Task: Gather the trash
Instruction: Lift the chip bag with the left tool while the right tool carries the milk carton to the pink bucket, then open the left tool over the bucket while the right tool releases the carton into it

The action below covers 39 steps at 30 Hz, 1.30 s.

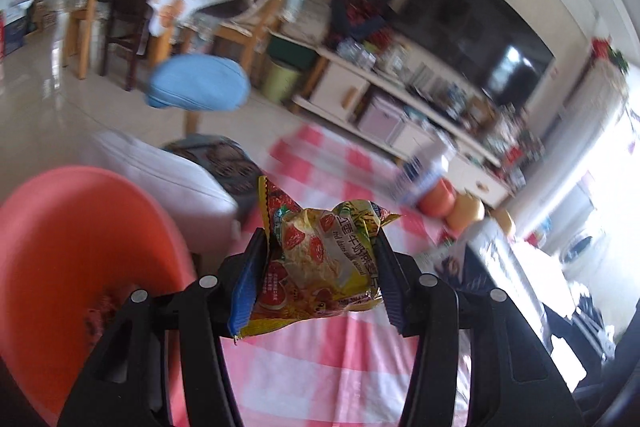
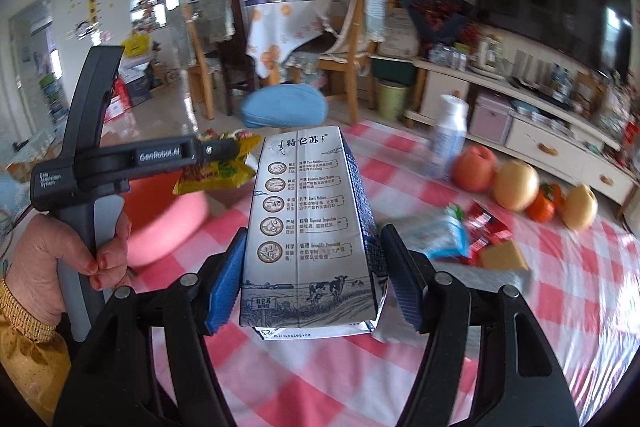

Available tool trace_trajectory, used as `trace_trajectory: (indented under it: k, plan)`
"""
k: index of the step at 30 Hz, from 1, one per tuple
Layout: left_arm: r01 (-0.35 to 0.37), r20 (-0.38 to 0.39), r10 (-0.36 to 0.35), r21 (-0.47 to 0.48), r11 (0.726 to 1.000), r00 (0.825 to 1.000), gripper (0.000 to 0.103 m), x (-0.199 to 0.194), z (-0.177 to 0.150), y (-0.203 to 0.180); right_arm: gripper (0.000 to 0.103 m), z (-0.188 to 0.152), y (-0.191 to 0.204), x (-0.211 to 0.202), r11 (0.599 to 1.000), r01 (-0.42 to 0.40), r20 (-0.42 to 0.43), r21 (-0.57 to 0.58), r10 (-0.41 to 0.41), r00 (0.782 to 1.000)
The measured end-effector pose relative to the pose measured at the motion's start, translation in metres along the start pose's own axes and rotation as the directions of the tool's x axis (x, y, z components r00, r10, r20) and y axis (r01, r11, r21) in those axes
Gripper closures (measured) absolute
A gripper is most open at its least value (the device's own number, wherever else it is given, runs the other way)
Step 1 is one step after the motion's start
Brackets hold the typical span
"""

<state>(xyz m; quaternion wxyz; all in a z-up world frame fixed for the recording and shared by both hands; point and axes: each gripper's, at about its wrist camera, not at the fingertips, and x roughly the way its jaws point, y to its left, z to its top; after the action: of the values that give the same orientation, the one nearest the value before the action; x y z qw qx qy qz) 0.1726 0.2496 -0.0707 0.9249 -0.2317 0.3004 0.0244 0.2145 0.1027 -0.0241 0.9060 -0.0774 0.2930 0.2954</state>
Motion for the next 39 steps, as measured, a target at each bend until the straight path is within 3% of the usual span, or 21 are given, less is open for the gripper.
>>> trace_trajectory:
  k: [5,9,15,19,21,22,24,31,36,39]
  plan:
    - [-0.118,0.068,0.124,-0.087,0.989,0.99,0.05,-0.029,0.016,0.048,0.037,0.019,0.051,0.022,0.994,-0.073,-0.011,-0.078,0.072,0.997]
    - [-0.234,0.086,0.248,-0.153,0.96,0.965,0.05,-0.045,0.023,0.084,0.037,0.03,0.09,0.045,0.983,-0.131,-0.033,-0.129,0.128,0.991]
    - [-0.313,0.073,0.34,-0.245,0.917,0.938,0.05,-0.058,0.026,0.124,0.037,0.042,0.132,0.077,0.966,-0.192,-0.073,-0.174,0.181,0.981]
    - [-0.34,0.062,0.368,-0.267,0.902,0.928,0.048,-0.059,0.028,0.137,0.036,0.046,0.151,0.096,0.957,-0.218,-0.101,-0.19,0.202,0.974]
    - [-0.347,0.054,0.373,-0.263,0.9,0.926,0.042,-0.057,0.029,0.138,0.031,0.044,0.155,0.105,0.954,-0.24,-0.134,-0.179,0.218,0.967]
    - [-0.351,0.059,0.378,-0.26,0.899,0.924,0.033,-0.057,0.028,0.136,0.028,0.043,0.155,0.109,0.955,-0.244,-0.142,-0.169,0.222,0.965]
    - [-0.363,0.072,0.391,-0.248,0.898,0.917,0.026,-0.058,0.028,0.133,0.019,0.039,0.151,0.108,0.956,-0.253,-0.134,-0.146,0.234,0.963]
    - [-0.375,0.112,0.407,-0.231,0.898,0.907,0.015,-0.058,0.029,0.121,0.016,0.026,0.125,0.087,0.976,-0.204,-0.091,-0.077,0.197,0.976]
    - [-0.325,0.191,0.368,-0.221,0.92,0.91,0.013,-0.062,0.026,0.109,0.015,0.016,0.102,0.07,0.985,-0.174,-0.066,-0.013,0.172,0.983]
    - [-0.302,0.282,0.336,-0.159,0.94,0.899,0.011,-0.064,0.023,0.09,0.015,0.009,0.093,0.06,0.988,-0.155,-0.059,-0.001,0.154,0.986]
